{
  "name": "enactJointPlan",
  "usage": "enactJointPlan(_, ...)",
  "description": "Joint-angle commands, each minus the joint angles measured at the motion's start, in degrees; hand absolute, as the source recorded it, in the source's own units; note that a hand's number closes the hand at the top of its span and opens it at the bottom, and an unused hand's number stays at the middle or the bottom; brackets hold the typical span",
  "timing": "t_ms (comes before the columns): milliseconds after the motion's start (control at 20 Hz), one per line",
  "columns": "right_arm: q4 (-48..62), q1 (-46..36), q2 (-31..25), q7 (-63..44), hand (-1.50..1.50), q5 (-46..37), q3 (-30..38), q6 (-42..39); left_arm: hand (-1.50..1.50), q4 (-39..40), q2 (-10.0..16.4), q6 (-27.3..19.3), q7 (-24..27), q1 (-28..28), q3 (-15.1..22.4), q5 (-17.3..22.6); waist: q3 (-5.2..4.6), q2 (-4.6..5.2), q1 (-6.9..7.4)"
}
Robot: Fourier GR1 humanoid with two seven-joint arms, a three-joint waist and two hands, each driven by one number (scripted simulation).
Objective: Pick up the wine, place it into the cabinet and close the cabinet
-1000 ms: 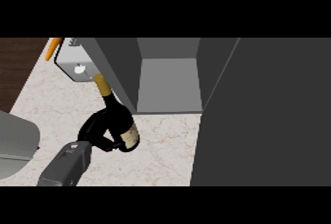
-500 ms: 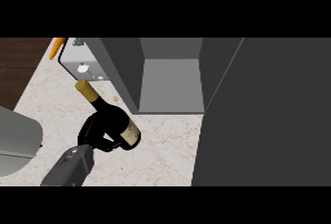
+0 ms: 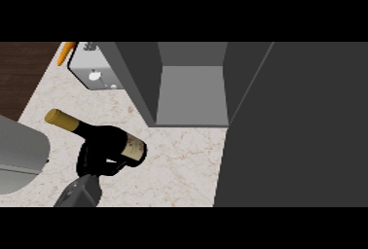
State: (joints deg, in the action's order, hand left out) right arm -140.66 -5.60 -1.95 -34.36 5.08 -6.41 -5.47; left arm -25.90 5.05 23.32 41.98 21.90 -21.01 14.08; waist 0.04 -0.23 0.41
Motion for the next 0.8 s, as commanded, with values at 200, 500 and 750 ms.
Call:
enactJointPlan(200, 0.11, -0.04, -0.72, 1.04, -1.50, 5.21, 3.68, -1.48, 1.50, -20.47, -4.93, -2.77, -5.62, -7.61, 9.39, 3.85, 0.08, -0.19, 0.28)
enactJointPlan(500, -4.82, 2.97, 0.17, -2.51, -1.50, 1.67, -1.67, -0.74, 1.50, -30.92, -5.02, -11.43, -7.63, -15.56, 26.38, 11.64, -0.02, -0.02, -0.41)
enactJointPlan(750, -2.83, 0.94, -0.71, -1.24, -1.50, 7.13, 4.62, -1.15, 1.50, -43.09, -5.04, -21.63, -14.38, -18.28, 33.34, 16.01, -0.02, 0.09, -0.40)
